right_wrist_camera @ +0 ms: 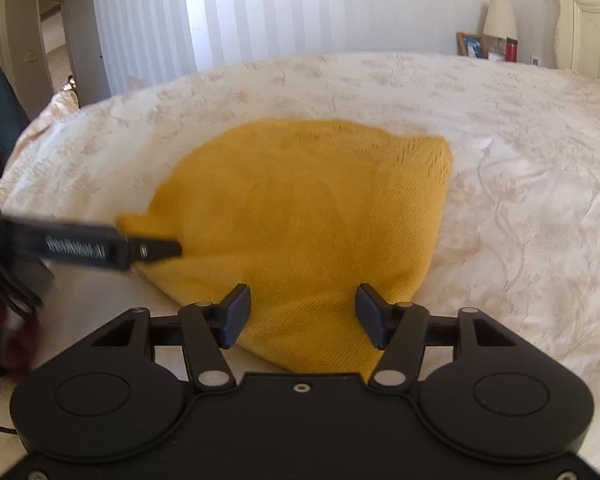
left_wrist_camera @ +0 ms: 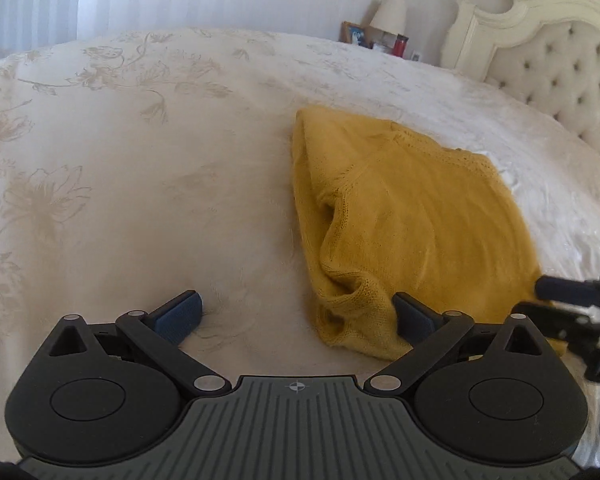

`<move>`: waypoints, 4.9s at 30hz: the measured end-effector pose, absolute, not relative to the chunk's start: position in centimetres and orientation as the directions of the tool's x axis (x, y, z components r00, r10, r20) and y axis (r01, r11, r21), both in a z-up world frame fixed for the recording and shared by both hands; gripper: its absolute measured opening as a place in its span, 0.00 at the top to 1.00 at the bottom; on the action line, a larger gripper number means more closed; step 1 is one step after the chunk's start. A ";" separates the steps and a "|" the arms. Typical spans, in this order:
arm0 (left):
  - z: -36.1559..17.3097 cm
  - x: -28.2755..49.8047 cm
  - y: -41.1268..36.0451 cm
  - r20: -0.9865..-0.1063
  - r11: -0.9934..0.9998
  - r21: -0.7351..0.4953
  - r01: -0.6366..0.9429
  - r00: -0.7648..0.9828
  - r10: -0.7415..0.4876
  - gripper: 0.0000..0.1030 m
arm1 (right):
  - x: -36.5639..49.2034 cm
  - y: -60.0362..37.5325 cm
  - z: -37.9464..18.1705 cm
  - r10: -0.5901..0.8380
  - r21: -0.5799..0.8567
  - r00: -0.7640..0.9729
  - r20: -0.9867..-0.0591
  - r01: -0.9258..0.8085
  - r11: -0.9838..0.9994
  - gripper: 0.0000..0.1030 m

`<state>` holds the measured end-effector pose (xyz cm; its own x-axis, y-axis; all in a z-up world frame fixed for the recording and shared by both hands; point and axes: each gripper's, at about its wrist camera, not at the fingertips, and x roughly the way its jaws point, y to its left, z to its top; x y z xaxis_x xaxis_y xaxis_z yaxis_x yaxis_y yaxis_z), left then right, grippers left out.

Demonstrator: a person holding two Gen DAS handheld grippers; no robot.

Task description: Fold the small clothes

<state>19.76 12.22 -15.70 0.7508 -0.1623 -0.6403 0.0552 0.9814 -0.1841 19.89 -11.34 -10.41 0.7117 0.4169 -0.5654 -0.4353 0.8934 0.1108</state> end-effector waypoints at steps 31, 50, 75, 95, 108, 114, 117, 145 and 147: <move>-13.9 20.5 12.8 -0.568 0.867 -0.485 0.117 0.711 -0.414 0.01 | 32.2 -20.9 -12.7 0.583 0.579 0.589 -0.559 -0.226 0.783 0.25; -16.7 25.7 11.5 -0.604 0.786 -0.614 0.076 0.596 -0.529 0.82 | 35.8 -19.3 -15.0 0.693 0.739 0.524 -0.495 -0.166 0.653 0.55; -17.2 17.0 10.6 -0.564 0.599 -0.797 -0.075 0.445 -0.695 0.87 | 21.7 -24.7 -11.4 0.676 0.761 0.534 -0.508 -0.088 0.643 0.39; -18.8 17.2 12.2 -0.485 0.474 -0.867 -0.156 0.486 -0.727 0.86 | 15.4 -23.2 -9.8 0.941 0.915 0.283 -0.184 -0.302 0.269 0.26; -12.9 14.2 13.9 -0.757 0.913 -0.395 0.102 0.527 -0.386 0.76 | 13.8 -21.1 -5.9 0.502 0.400 0.618 -0.605 -0.309 0.863 0.32; -9.1 14.5 9.4 -0.621 0.955 -0.180 0.235 0.726 -0.296 0.41 | 15.0 -16.8 -6.6 0.378 0.168 0.687 -0.621 -0.355 0.920 0.32; -10.1 15.7 6.5 -0.597 0.954 -0.120 0.275 0.748 -0.291 0.39 | 15.7 -15.7 -7.6 0.352 0.112 0.692 -0.631 -0.367 0.923 0.33; -15.7 15.9 10.9 -0.691 0.952 -0.279 0.122 0.663 -0.287 0.31 | 23.8 -16.7 -10.6 0.182 0.111 0.722 -0.668 -0.145 0.983 0.28; -15.4 15.3 11.9 -0.684 0.952 -0.295 0.079 0.679 -0.268 0.31 | 22.6 -17.0 -9.3 0.192 0.114 0.761 -0.619 -0.155 0.981 0.28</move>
<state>15.28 11.89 -15.41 0.6789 -0.2681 -0.6836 0.0792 0.9523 -0.2948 22.62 -16.97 -9.31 0.7614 0.1923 -0.6191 -0.1552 0.9813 0.1139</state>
